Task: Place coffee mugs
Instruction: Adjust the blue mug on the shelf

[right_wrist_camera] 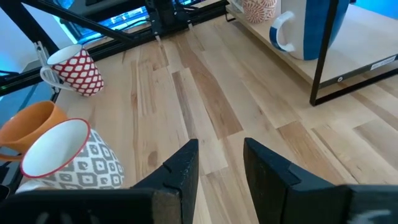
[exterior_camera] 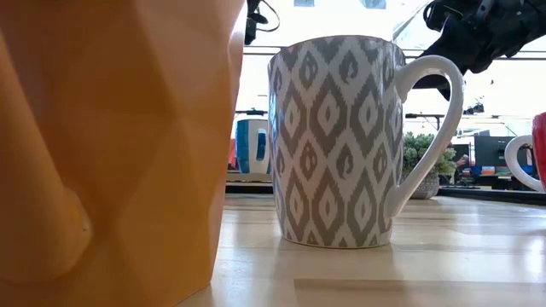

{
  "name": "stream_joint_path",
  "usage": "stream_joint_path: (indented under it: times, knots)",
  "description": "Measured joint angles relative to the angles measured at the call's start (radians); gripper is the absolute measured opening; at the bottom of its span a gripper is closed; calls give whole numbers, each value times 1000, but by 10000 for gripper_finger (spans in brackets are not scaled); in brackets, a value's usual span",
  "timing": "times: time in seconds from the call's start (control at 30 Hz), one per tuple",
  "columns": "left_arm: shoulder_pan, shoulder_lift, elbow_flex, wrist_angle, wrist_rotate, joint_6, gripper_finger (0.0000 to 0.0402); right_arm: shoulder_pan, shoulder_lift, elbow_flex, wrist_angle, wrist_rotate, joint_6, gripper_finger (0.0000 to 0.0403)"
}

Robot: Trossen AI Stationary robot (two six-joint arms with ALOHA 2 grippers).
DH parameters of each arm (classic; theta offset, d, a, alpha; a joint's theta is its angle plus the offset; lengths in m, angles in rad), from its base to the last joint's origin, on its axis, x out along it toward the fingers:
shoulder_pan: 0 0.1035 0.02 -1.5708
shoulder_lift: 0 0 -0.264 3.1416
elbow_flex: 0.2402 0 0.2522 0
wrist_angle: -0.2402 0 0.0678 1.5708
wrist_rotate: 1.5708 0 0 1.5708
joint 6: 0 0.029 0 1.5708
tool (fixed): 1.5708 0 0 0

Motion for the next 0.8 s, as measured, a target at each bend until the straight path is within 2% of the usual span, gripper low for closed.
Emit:
stream_joint_path:
  times: [0.17, 0.4, 0.6, 0.8]
  knots:
    - [-54, 74, 0, 27, -25, 12, 104, 0, 0, 0, 0, 0, 5, 108]
    - [-65, 156, -1, 46, -57, 155, 104, 0, 0, 0, -8, -40, 26, 108]
    - [-65, 174, -1, 78, -115, 309, 104, 0, 0, 0, -33, -42, 43, 108]
    - [-55, 174, -1, 78, -82, 397, 104, 0, 0, 0, -45, -43, 49, 108]
